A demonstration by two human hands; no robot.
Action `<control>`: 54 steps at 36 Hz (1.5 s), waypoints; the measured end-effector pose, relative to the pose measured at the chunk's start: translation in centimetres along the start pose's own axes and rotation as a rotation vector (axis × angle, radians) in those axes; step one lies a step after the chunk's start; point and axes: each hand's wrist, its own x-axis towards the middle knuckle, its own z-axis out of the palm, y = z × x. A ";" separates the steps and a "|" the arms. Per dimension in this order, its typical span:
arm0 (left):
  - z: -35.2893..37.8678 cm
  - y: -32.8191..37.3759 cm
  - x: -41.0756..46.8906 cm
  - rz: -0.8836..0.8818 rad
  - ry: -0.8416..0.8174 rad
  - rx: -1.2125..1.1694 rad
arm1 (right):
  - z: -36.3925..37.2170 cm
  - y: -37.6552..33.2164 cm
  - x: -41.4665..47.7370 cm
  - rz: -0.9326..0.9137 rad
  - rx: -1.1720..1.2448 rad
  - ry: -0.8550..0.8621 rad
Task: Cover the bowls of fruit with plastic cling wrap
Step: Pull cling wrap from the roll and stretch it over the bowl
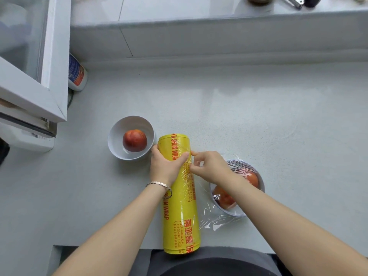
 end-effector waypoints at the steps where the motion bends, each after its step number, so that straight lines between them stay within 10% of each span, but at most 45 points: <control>1: 0.0 0.0 0.0 0.001 0.000 0.004 | 0.1 0.1 0.0 -0.002 -0.010 0.010; 24: -0.1 0.2 -0.1 0.003 -0.015 0.012 | -0.2 1.5 -2.0 -0.269 -0.008 0.012; 54: -0.6 -0.2 0.1 -0.008 -0.033 -0.034 | 2.2 1.2 -1.9 -0.141 -0.290 0.051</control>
